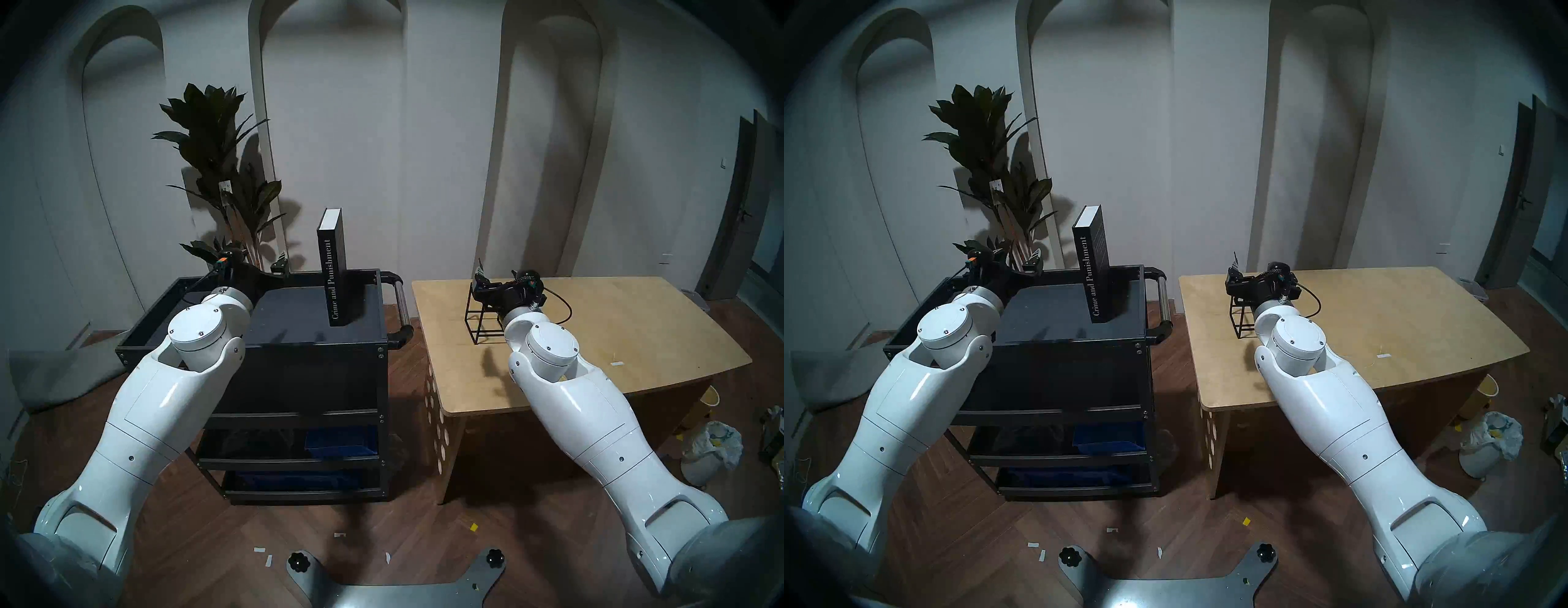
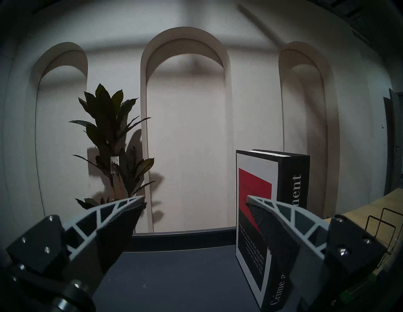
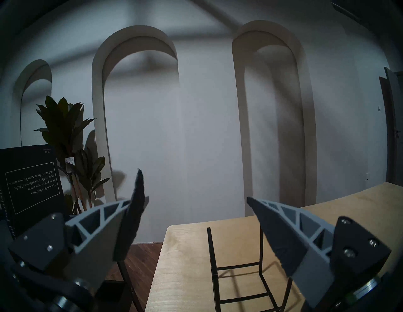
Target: Transfer books between table and cart
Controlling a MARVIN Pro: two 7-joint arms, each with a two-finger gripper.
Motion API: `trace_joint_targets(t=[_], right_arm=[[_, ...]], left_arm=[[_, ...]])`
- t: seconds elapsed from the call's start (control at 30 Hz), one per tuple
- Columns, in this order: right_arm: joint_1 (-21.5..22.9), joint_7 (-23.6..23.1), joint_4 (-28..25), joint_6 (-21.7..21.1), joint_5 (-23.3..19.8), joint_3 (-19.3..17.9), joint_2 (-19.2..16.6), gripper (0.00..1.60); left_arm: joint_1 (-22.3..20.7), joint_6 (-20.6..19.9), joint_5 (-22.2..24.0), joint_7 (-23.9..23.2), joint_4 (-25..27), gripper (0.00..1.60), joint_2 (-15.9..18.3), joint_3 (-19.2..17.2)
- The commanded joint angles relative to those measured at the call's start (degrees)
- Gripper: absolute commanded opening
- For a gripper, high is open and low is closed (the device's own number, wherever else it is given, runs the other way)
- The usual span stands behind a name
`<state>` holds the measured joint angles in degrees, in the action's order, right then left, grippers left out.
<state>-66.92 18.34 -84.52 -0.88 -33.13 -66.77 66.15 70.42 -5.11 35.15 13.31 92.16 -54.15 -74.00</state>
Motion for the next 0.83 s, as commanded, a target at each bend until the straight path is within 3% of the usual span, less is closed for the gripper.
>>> trace_joint_targets(t=[0.0,0.43,0.8], right_arm=[[3.6,2.4,1.4,2.3,3.3,0.6,1.8,1.6],[3.4,-6.5,2.7,6.1,-1.9,-1.3,0.2,1.6],[3.4,-7.9,3.1,6.6,-2.8,-1.4,0.1,1.6]], left_arm=[[-0.6,1.2,-0.8,0.8,0.9,1.6,0.5,-1.0],[-0.1,1.4,-1.9,2.6,0.9,1.6,0.9,-1.1],[-0.1,1.5,-1.9,2.8,0.9,1.6,1.0,-1.0]])
